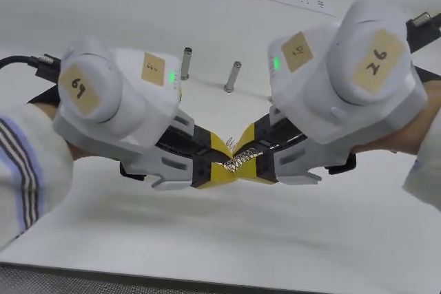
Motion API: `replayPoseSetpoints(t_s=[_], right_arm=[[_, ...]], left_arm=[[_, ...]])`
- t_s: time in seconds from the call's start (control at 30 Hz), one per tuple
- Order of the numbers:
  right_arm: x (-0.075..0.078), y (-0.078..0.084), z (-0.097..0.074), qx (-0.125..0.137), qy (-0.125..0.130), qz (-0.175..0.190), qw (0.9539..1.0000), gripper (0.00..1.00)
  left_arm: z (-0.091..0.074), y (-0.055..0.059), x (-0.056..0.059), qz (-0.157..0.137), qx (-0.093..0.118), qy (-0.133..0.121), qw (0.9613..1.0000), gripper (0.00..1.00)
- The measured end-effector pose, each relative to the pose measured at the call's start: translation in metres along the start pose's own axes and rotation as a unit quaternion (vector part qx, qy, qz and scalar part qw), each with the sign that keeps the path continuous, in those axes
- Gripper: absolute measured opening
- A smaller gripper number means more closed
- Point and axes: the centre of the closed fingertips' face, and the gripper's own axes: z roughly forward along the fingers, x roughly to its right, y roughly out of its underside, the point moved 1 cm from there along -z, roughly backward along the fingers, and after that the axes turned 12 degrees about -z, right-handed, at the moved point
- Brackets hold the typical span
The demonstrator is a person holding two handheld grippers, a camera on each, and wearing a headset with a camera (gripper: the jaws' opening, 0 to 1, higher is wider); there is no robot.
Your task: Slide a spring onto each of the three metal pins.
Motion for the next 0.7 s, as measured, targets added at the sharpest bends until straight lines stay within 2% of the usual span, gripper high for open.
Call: replayPoseSetpoints(t_s=[0.4, 0.7], right_arm=[[0.0077, -0.0029, 0.0024, -0.004, -0.005, 0.000, 1.0000, 0.08], [0.0090, -0.0045, 0.0021, -0.013, -0.012, -0.001, 0.9998, 0.08]], left_arm=[[-0.0044, 0.0022, -0.0078, -0.003, 0.004, -0.014, 0.9999, 0.03], [-0.0061, 0.0021, -0.0088, -0.013, 0.005, -0.021, 0.9997, 0.03]])
